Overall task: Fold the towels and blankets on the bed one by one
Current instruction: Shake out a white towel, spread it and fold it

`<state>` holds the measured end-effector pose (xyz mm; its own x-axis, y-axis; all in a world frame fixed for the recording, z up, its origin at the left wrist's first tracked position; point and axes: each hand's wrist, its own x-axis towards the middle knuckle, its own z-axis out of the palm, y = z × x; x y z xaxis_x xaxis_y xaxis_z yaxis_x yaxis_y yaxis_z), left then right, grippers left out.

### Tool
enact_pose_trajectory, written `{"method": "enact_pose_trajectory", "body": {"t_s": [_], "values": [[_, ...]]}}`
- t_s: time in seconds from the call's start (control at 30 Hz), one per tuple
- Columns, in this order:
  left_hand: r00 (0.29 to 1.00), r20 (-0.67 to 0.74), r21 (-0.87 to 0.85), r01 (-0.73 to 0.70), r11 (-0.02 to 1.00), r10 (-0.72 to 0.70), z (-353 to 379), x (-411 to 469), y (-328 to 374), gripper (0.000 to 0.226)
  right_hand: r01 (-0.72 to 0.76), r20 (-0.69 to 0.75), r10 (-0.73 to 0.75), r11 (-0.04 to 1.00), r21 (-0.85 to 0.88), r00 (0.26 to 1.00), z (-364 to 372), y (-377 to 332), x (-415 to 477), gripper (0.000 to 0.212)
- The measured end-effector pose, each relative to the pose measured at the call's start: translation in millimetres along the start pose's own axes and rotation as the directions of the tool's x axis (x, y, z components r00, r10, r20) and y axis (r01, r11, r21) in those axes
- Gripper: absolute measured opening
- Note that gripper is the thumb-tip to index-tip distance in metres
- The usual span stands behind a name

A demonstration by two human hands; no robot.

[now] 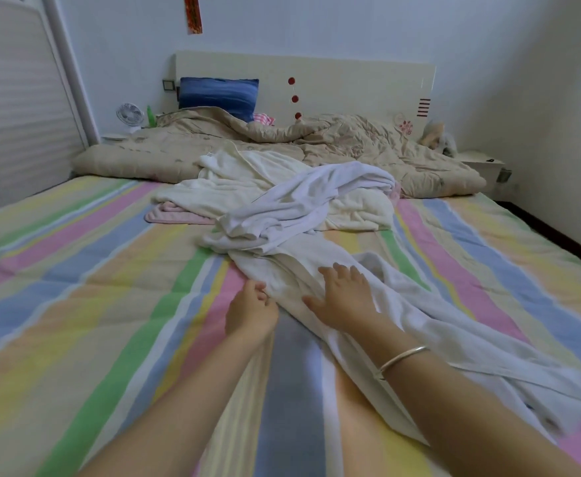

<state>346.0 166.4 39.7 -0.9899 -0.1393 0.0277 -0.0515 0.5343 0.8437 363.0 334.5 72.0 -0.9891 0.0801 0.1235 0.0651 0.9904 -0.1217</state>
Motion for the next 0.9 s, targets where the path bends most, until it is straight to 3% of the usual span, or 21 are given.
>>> {"method": "enact_pose_trajectory", "body": {"t_s": [0.07, 0.17, 0.23, 0.33, 0.4, 0.43, 0.5, 0.57, 0.6, 0.67, 0.73, 0.8, 0.9], "values": [[0.991, -0.046, 0.179, -0.114, 0.977, 0.124, -1.3, 22.5, 7.1, 0.044, -0.007, 0.000, 0.007, 1.000, -0.012, 1.000, 9.9, -3.9, 23.2, 0.079], [0.945, -0.022, 0.406, -0.290, 0.866, 0.327, 7.3, 65.9, 26.4, 0.062, 0.039, -0.009, -0.039, 0.998, -0.057, 0.999, 23.7, 0.7, 62.5, 0.088], [0.924, -0.003, 0.523, -0.325, 0.788, 0.382, 18.9, 102.0, 46.4, 0.072, 0.077, -0.035, -0.081, 0.993, -0.088, 0.996, 28.3, 7.2, 88.7, 0.098], [0.921, 0.069, 0.626, -0.340, 0.702, 0.385, 45.4, 166.3, 74.8, 0.088, 0.027, -0.018, -0.025, 0.996, 0.080, 1.000, 30.2, 18.0, 135.0, 0.103], [0.964, 0.104, 0.656, -0.252, 0.712, 0.246, 59.7, 208.4, 80.0, 0.101, -0.032, 0.126, 0.007, 0.981, 0.194, 0.992, 38.5, 25.4, 159.0, 0.104], [0.978, 0.136, 0.668, -0.207, 0.715, 0.157, 64.1, 220.5, 79.3, 0.098, -0.047, 0.168, 0.008, 0.972, 0.230, 0.986, 45.6, 28.3, 162.3, 0.102], [0.980, 0.178, 0.737, -0.190, 0.648, 0.085, 75.7, 238.4, 75.3, 0.065, -0.035, 0.129, -0.001, 0.961, 0.273, 0.992, 65.6, 35.5, 161.7, 0.094], [0.964, 0.169, 0.779, -0.259, 0.571, 0.207, 77.5, 259.6, 85.9, 0.034, -0.002, 0.030, -0.006, 0.962, 0.272, 1.000, 79.4, 38.7, 158.9, 0.092], [0.950, 0.104, 0.780, -0.262, 0.568, 0.296, 70.7, 278.7, 97.9, 0.032, 0.013, -0.004, -0.013, 0.963, 0.270, 1.000, 83.1, 38.5, 160.3, 0.094], [0.888, -0.095, 0.755, -0.231, 0.614, 0.451, 40.4, 322.7, 126.8, 0.041, 0.036, -0.044, -0.025, 0.964, 0.262, 0.999, 84.1, 37.7, 160.1, 0.096], [0.864, -0.155, 0.796, -0.179, 0.579, 0.480, 7.1, 352.8, 138.8, 0.069, 0.049, -0.067, -0.033, 0.968, 0.248, 0.997, 83.7, 37.1, 159.7, 0.097], [0.928, -0.086, 0.874, -0.105, 0.475, 0.363, -7.6, 360.7, 126.3, 0.087, 0.045, -0.057, -0.033, 0.970, 0.240, 0.998, 83.3, 35.9, 158.5, 0.096], [0.959, 0.081, 0.917, -0.178, 0.357, 0.270, 0.6, 333.1, 79.4, 0.076, 0.013, -0.015, -0.010, 0.970, 0.244, 1.000, 79.8, 34.0, 157.1, 0.093]]}}
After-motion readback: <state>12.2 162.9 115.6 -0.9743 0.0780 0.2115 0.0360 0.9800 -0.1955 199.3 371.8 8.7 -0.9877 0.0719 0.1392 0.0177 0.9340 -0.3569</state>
